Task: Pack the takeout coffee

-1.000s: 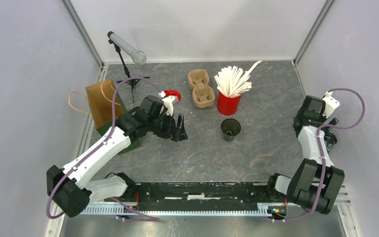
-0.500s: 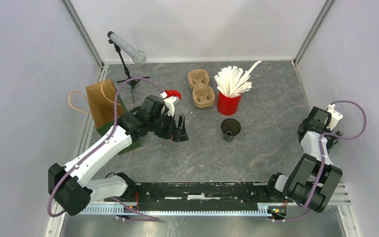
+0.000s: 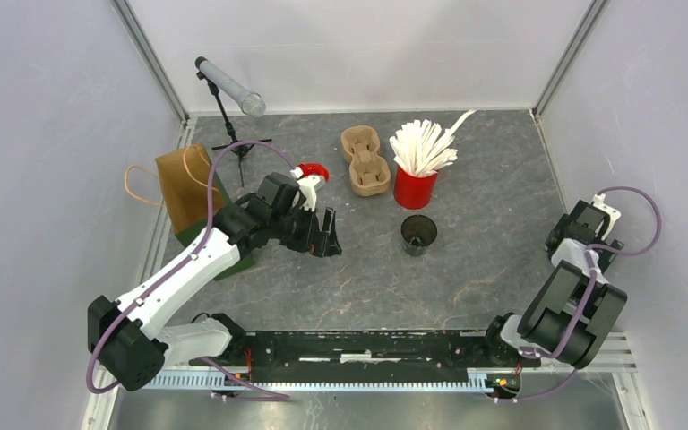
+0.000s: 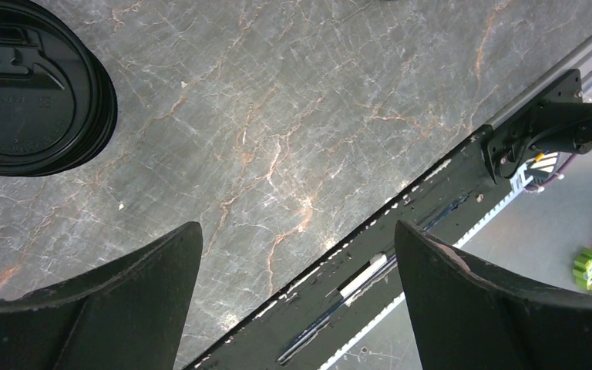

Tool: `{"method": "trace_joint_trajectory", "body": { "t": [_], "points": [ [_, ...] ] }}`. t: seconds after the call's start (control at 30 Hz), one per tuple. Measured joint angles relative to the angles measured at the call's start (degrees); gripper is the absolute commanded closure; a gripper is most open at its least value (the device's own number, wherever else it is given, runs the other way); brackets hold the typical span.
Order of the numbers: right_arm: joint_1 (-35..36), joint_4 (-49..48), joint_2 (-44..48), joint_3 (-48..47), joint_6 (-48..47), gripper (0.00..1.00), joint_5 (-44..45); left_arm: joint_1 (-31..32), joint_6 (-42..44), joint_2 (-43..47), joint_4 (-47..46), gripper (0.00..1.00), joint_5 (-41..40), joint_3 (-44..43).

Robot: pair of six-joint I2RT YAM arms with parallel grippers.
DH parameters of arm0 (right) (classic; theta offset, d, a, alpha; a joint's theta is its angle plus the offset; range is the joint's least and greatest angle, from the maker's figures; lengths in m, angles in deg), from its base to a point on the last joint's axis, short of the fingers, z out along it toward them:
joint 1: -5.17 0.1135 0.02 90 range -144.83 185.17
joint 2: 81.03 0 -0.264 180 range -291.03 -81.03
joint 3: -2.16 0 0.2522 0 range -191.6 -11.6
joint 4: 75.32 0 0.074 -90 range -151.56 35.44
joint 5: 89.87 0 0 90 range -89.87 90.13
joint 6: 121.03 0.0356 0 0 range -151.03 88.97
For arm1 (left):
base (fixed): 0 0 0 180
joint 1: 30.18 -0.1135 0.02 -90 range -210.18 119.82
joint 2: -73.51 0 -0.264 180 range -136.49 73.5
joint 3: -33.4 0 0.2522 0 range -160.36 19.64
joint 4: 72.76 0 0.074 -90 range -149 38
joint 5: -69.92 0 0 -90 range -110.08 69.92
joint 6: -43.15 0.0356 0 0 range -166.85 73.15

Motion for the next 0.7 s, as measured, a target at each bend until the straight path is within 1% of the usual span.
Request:
{"method": "trace_joint_trajectory", "body": {
  "t": [0.2, 0.33, 0.57, 0.7],
  "points": [
    [-0.09, -0.68, -1.86, 0.02, -2.40, 0.18, -3.28, 0.00, 0.00, 0.04, 0.28, 0.00, -1.79, 0.00],
    [-0.28, -1.05, -1.11, 0.33, -3.39, 0.30, -5.03, 0.00, 0.00, 0.90, 0.42, 0.01, -2.19, 0.00],
    [-0.31, -1.38, 5.99, 2.58, -3.45, 0.35, -7.93, 0.00, -0.04, 3.52, 0.33, 0.03, -1.79, 0.00],
    [0.13, -1.20, 10.38, 2.60, -2.99, 0.37, -12.11, 0.00, -0.09, 5.27, 0.07, 0.05, -1.33, 0.00]
  ]
}}
